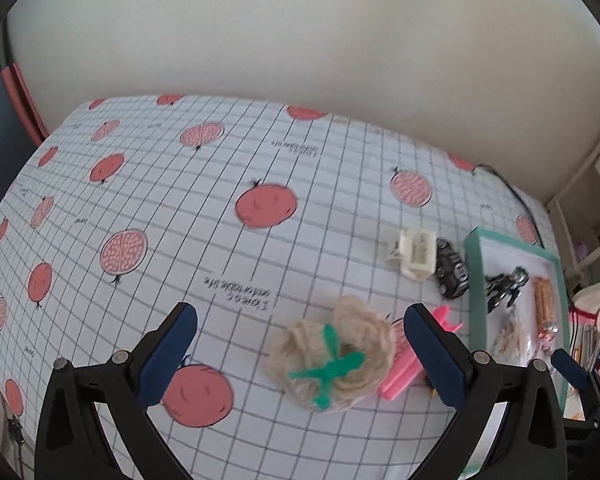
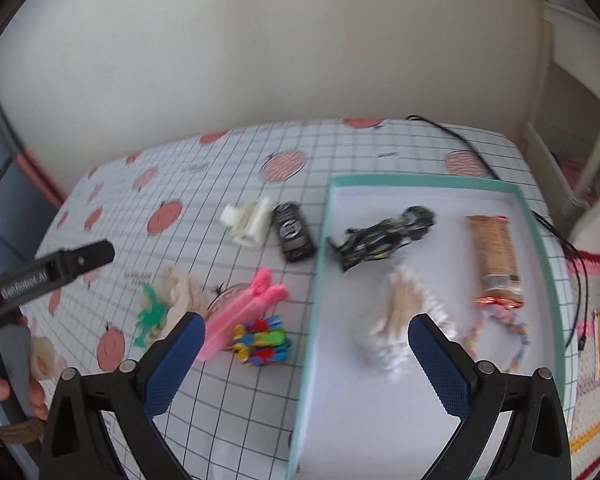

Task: Organize objects
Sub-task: 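Withdraw both open tools from the tray back toward the remaining pile, then position the left gripper over the green toy figure while the right approaches the block toy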

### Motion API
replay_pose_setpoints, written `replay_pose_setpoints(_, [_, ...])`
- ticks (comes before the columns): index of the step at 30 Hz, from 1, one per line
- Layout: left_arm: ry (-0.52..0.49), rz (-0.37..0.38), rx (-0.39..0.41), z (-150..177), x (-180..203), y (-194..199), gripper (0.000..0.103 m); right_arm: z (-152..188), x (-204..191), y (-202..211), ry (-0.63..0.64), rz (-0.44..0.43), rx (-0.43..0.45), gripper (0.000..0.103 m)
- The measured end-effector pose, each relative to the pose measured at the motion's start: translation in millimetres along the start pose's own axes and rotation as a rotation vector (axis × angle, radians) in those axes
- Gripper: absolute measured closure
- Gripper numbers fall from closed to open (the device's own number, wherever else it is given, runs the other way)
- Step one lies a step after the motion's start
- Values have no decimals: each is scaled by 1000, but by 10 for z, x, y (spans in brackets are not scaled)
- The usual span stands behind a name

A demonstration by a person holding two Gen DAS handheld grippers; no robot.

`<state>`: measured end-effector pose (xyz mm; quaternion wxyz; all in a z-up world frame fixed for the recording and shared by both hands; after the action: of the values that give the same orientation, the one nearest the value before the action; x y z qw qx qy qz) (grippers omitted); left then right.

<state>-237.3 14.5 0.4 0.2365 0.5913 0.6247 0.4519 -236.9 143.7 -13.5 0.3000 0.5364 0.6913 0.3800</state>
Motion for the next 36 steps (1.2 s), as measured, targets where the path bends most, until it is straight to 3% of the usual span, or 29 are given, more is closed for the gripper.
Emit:
replay_pose_setpoints(3, [2,14,-43,55,-58,-57,0,38,-111,-52,30,-5,-21,1])
replay_pose_setpoints(10, [-88,33,-125,252,4,-176,0,108,-247,-220,67,-8,-72,17])
replay_pose_setpoints(16, [-119,46,-159,320,17,-245,2,156,-301,-280,83,-24,-95,25])
replay_pose_setpoints(29, [-125,74,-211,380,-19,-395,14,222,-387,-450,77,-33,-141,44])
replay_pose_setpoints(34, [-138,96,-231,409,4,-455,16,235,-397,-517,77,-22,-160,45])
replay_pose_setpoints(36, [-142,104,-238,420,14,-476,23,241,-409,-539,80,-21,-166,45])
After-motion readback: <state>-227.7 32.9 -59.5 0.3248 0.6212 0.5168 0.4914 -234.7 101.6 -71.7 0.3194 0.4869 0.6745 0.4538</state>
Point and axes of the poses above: each gripper's, at about its wrist camera, not at the fingertips, and y roughly against the way its jaws point, x to its right, z to its underside, the point moved 3 cm from there along -y, roughly the way its jaws point, and after that the axes turned 11 degrees about z, right-handed, at the moved point
